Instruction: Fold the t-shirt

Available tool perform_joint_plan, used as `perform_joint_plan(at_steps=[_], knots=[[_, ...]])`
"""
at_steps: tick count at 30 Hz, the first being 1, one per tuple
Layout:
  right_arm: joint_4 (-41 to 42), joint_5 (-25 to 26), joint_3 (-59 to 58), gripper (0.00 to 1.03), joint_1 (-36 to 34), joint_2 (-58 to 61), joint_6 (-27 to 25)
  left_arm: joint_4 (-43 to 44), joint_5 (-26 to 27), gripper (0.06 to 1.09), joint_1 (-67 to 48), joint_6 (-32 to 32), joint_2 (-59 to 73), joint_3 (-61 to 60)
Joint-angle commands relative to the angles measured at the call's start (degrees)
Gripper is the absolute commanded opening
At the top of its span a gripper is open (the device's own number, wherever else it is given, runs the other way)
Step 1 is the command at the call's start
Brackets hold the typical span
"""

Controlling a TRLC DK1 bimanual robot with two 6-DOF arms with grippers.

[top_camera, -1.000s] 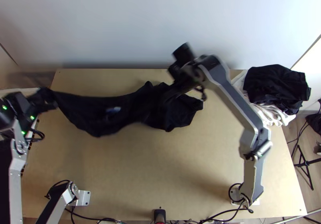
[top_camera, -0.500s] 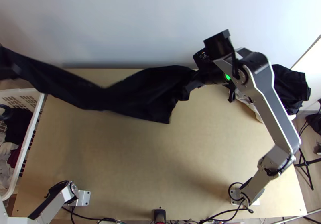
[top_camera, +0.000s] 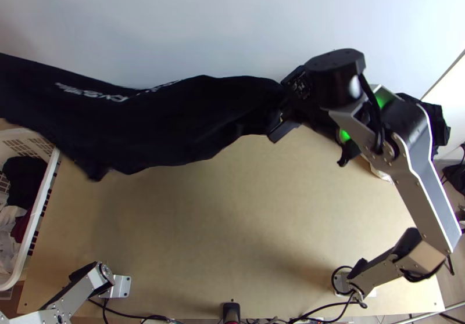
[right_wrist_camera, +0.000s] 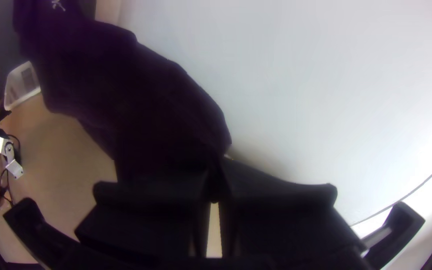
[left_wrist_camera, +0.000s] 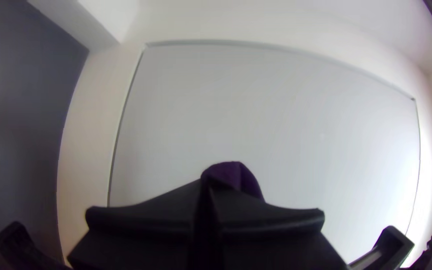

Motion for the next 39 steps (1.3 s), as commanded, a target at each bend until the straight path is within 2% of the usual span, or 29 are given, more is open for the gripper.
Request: perform_joint_plan(at_steps=[1,6,14,21,26,28,33,39], knots=[[4.59,6.73,0.52,0.03,6.65,-2.43,-4.99,0.92,-0.07,0.09,3.89,-2.74,0.55,8.99],[8.72,9.11,0.52,0.03,9.99,-3.04,-8.07,1.80,-0.43,0.09,6.17,-3.45,-0.16,10.84],[6.52,11.30,-0.09,0.03,17.28,-3.13,-8.24,-0.14,-2.18,0.09,6.26,-4.15,-2.53,10.84],[5.55,11.65,-1.41,0.03,19.74,-2.52,-7.45,-0.22,-3.06,0.09,6.26,-7.32,0.02,10.49],[3.00,11.39,-6.16,0.03,15.79,-2.69,-5.26,1.36,-2.98,0.09,5.12,-10.22,5.38,6.80],[1.86,9.98,-8.53,0.03,13.15,-3.13,-4.73,3.20,-2.98,0.09,0.73,-9.86,7.67,4.25],[0.98,3.39,-18.81,0.03,6.47,-5.86,-2.18,5.14,-8.25,0.09,-11.93,-5.65,14.26,-0.76],[2.39,-1.97,-32.44,0.03,0.76,-8.93,-0.51,10.76,-9.57,0.09,-25.47,-0.64,19.27,-12.19]])
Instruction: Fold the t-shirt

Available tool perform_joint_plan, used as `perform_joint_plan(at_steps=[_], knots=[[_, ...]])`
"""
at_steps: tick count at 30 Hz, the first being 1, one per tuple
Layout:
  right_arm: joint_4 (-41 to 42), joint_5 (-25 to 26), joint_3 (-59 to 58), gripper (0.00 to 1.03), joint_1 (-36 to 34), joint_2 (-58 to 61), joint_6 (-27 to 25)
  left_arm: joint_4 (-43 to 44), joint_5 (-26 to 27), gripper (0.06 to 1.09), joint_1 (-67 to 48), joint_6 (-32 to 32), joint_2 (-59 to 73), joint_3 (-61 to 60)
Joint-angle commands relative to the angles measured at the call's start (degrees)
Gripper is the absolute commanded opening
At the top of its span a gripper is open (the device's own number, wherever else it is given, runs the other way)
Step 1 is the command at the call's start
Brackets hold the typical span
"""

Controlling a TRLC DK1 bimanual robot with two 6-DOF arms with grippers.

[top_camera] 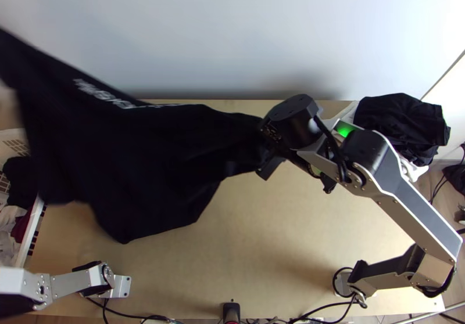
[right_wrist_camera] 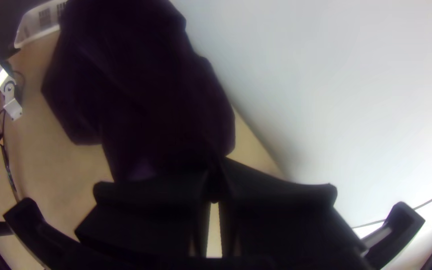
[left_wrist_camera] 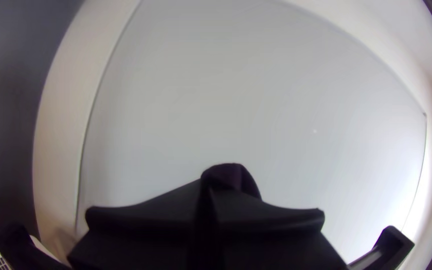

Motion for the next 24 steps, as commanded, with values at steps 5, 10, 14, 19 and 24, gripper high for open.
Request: perform_joint_plan(at_steps=[5,10,14,19,24], knots=[[3.69,-7.73,-21.53,0.03,-11.51,-4.46,2.53,9.24,-2.93,0.09,-22.63,7.99,12.79,-15.03],[5.19,-9.05,-28.74,0.03,-17.57,-7.10,2.62,13.19,-2.93,0.09,-29.22,10.28,20.96,-14.24],[5.28,-10.02,-34.98,0.03,-21.26,-10.17,2.79,13.55,-2.93,0.09,-33.26,10.98,28.61,-10.11],[5.28,-11.07,-42.45,0.03,-25.48,-15.18,3.59,13.55,-2.93,0.09,-37.57,10.98,38.45,-1.76],[3.08,-11.42,-48.25,0.03,-28.73,-20.19,3.59,13.55,-2.84,0.09,-42.14,10.98,46.54,7.38]])
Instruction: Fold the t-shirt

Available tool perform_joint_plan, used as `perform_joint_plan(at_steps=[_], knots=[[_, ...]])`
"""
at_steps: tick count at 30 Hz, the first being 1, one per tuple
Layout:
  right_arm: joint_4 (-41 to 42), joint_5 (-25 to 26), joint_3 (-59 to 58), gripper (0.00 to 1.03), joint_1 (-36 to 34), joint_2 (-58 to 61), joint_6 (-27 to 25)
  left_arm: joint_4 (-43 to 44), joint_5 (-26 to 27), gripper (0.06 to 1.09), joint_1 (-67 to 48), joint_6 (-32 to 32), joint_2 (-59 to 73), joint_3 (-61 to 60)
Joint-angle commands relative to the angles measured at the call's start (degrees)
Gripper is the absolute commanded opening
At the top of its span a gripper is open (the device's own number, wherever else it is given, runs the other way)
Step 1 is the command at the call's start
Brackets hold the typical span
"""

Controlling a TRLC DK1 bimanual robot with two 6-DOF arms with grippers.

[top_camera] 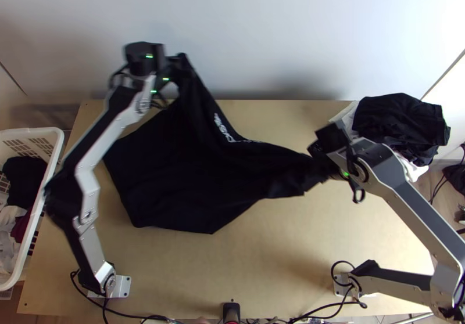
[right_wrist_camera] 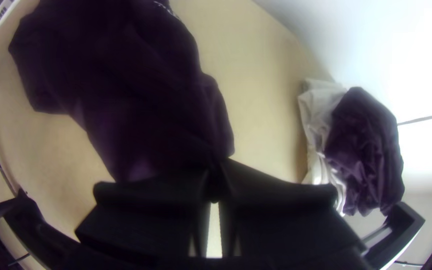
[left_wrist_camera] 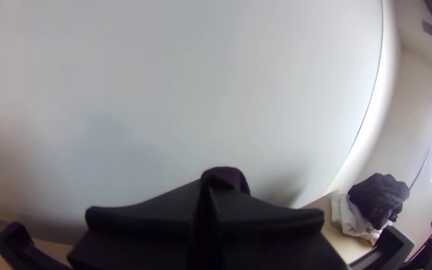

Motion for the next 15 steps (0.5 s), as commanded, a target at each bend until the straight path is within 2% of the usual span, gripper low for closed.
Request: perform_joint_plan(at_steps=[1,7,12,15], knots=[[-2.46,-0.73,-9.59,0.03,-5.42,-7.24,0.39,0.30,0.09,0.09,-7.31,0.36,12.74,12.04],[-6.94,-0.73,-13.46,0.03,-7.26,-11.37,1.19,0.65,0.00,0.09,-11.52,-1.40,18.63,18.11],[-8.43,-0.73,-14.86,0.03,-8.58,-14.00,1.36,0.48,-1.67,0.09,-12.32,-3.68,16.87,15.91],[-8.61,-0.73,-15.21,0.03,-9.28,-14.80,1.54,-2.78,-1.58,0.11,-12.23,-3.95,15.29,15.65]])
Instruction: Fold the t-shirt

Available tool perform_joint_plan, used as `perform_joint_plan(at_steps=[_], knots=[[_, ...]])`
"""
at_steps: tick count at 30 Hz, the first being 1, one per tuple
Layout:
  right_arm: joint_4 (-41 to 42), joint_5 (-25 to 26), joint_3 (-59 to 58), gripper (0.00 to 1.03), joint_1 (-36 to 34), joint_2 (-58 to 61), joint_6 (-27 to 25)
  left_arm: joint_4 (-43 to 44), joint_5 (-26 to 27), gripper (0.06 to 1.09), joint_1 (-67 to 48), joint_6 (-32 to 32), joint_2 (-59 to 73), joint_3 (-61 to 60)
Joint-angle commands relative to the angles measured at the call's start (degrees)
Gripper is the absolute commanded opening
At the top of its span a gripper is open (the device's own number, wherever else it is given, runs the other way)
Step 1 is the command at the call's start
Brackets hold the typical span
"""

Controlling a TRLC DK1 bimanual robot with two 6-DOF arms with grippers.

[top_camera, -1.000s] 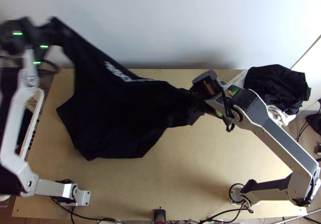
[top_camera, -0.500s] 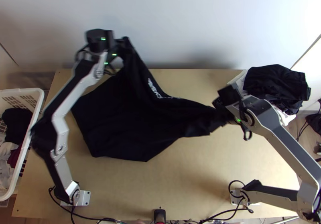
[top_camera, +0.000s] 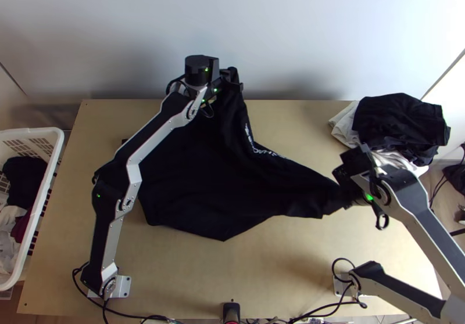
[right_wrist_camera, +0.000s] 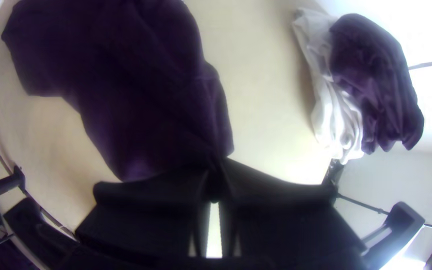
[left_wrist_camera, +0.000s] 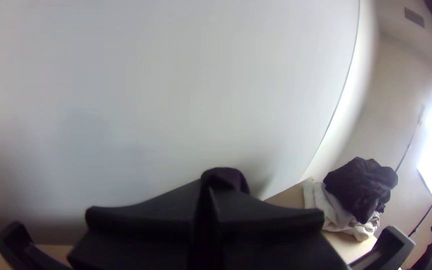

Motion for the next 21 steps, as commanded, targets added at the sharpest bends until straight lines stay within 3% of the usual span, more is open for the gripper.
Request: perform_joint_plan(at_steps=[1,5,17,21], knots=[[-1.48,-0.06,-2.47,0.03,-2.20,-3.12,0.51,-4.51,-0.58,0.12,-1.52,-1.67,-0.85,0.52],[-1.48,-0.94,-3.26,0.03,-3.17,-4.00,0.95,-6.36,-0.22,0.09,-4.51,-0.97,-2.43,-0.71],[-6.67,-2.25,-8.19,0.03,-3.43,-10.16,1.21,-0.03,-0.93,0.09,-11.54,2.72,4.60,3.51],[-9.30,-2.25,-10.47,0.03,-3.35,-12.97,1.65,3.05,-5.06,0.09,-12.15,3.25,7.50,5.53]])
